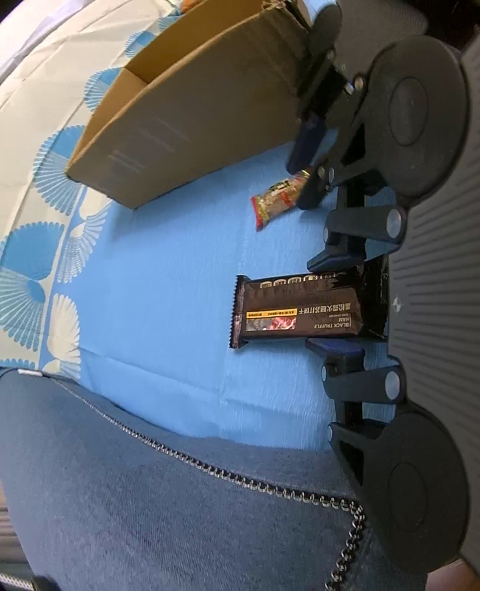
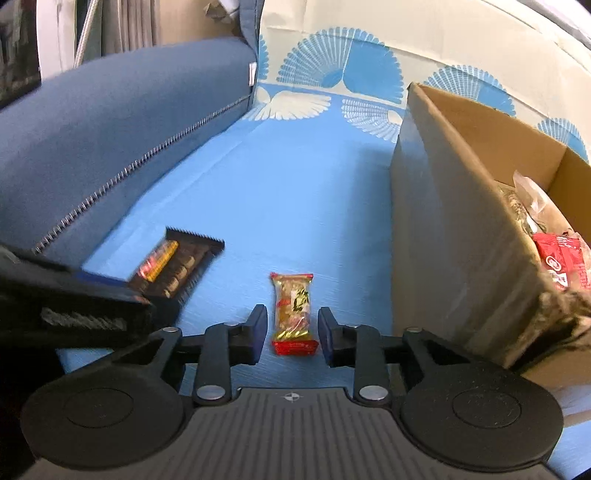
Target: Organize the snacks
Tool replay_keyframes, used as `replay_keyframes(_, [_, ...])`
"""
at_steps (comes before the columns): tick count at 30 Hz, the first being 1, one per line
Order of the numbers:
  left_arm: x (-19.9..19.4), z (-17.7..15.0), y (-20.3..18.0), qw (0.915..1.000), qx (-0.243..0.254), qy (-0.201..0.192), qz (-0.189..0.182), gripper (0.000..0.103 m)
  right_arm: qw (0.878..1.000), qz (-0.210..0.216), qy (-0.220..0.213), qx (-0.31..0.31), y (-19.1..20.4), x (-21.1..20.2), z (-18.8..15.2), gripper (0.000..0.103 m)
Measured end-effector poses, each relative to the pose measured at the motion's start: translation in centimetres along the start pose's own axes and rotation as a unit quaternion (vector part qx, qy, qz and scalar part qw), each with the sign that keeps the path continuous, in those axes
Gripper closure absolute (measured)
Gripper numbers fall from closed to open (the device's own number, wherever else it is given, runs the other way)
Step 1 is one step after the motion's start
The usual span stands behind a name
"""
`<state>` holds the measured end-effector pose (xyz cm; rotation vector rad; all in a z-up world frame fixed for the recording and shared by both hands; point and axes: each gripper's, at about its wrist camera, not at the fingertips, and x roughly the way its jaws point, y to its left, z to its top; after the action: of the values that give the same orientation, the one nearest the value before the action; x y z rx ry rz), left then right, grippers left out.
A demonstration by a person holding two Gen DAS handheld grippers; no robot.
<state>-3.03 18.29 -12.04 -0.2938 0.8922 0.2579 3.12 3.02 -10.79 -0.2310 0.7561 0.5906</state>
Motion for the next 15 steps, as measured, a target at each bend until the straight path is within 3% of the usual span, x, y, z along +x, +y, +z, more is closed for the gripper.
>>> replay_keyframes(3, [-0.1,0.1,0.2,0.9999,-0.011,-0.002,0.000,0.062,1.000,0.004,0.012,0.006,-0.1,0.8,-0.2,0.074])
replay_keyframes(7, [1.0,0.4,0.3,0.9993,-0.019,0.032,-0.002,0.057,1.000,0.003,0.001,-0.008,0.2,0.7,-0.2,0.075])
replay_keyframes(15, [0.5,0.5,0.2,0.9996,-0.022,0.015,0.005,0.061,0.998,0.013,-0.055,-0.012,0.1,-2.5,0.6,0.076])
